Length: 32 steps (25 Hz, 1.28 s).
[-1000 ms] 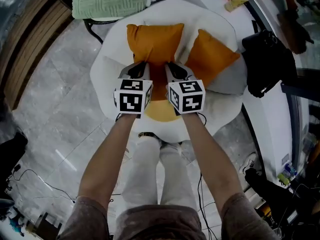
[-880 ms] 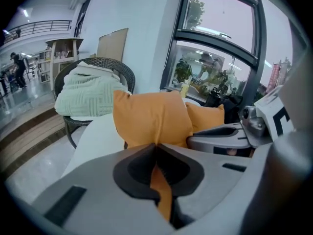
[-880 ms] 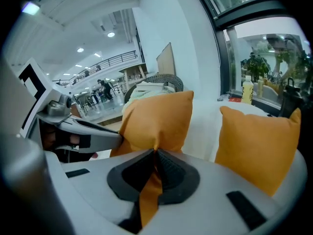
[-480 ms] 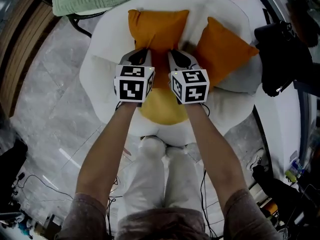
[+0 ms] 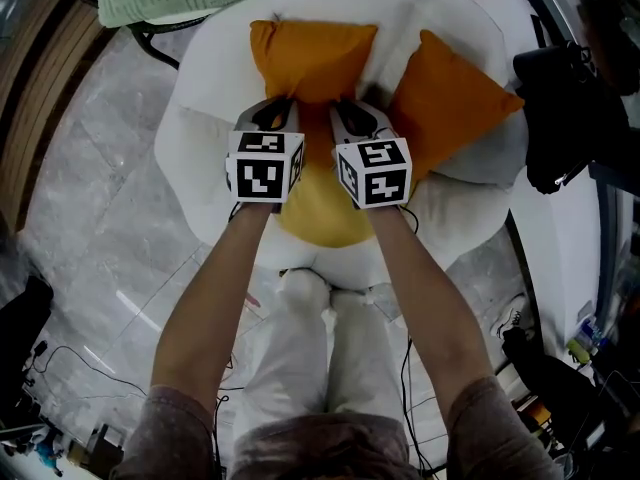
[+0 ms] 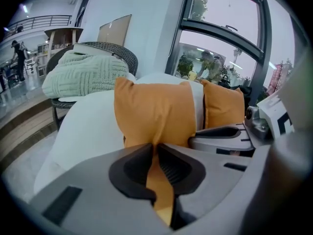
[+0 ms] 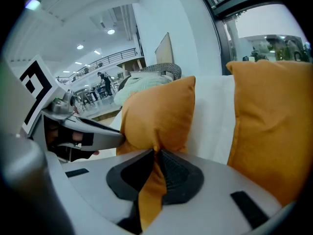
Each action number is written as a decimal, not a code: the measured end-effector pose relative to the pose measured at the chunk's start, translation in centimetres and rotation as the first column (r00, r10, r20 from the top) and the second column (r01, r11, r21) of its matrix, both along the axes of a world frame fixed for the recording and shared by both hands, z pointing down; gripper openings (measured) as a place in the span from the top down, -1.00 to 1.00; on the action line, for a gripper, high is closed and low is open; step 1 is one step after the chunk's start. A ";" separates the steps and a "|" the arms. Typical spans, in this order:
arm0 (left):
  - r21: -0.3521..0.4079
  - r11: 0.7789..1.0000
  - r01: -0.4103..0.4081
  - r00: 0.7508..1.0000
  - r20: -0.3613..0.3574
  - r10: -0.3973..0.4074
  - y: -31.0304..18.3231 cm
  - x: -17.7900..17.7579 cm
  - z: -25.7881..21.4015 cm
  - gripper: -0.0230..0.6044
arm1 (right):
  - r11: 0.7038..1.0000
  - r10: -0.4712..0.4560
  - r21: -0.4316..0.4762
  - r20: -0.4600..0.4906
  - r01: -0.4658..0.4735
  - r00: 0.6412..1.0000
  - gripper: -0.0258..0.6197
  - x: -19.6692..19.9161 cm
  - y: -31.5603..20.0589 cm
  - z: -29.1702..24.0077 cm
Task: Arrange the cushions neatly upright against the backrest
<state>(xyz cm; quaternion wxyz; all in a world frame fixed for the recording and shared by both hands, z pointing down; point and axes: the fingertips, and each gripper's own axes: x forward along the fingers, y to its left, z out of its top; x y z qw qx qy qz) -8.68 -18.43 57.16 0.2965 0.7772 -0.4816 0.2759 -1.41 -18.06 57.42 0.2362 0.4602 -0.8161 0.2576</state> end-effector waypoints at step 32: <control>0.119 0.977 -0.177 0.976 -0.106 0.189 15.5 4.9 -38.6 0.91 | 0.991 -0.094 0.111 0.171 0.076 0.981 0.80 5.2 16.6 -39.3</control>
